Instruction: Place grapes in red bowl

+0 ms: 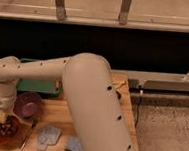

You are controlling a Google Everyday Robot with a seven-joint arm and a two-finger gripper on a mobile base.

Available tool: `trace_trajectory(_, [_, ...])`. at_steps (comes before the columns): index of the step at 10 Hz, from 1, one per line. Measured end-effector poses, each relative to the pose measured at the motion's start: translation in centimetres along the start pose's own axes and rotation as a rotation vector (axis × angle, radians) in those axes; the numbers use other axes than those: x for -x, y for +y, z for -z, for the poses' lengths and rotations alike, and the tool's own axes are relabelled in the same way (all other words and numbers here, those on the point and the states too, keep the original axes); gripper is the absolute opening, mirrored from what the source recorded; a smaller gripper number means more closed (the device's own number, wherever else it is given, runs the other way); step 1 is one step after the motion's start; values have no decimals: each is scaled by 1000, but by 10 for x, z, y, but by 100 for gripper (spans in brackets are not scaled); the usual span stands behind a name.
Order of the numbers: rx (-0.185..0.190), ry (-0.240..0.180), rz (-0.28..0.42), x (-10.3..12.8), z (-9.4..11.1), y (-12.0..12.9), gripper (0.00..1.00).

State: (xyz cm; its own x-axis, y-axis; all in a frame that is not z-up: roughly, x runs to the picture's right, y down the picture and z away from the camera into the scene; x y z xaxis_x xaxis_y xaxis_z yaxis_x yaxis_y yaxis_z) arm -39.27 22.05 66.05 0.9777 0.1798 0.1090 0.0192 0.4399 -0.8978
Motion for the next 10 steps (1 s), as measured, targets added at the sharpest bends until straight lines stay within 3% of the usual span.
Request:
trace_trajectory(1, [1,-4,0,0,1,0,79])
trace_trajectory(3, [-12,-17,3,-1,8,0,80])
trace_trajectory(5, [-59,-38,6,-1,32,2,80])
trace_trajectory(7, [-138,-57,1,-1,64,5,80])
trace_trajectory(9, [-294,-100,-42,-9,118,5,80])
trace_trajectory(10, [-328,-109,-52,-12,129,5,80])
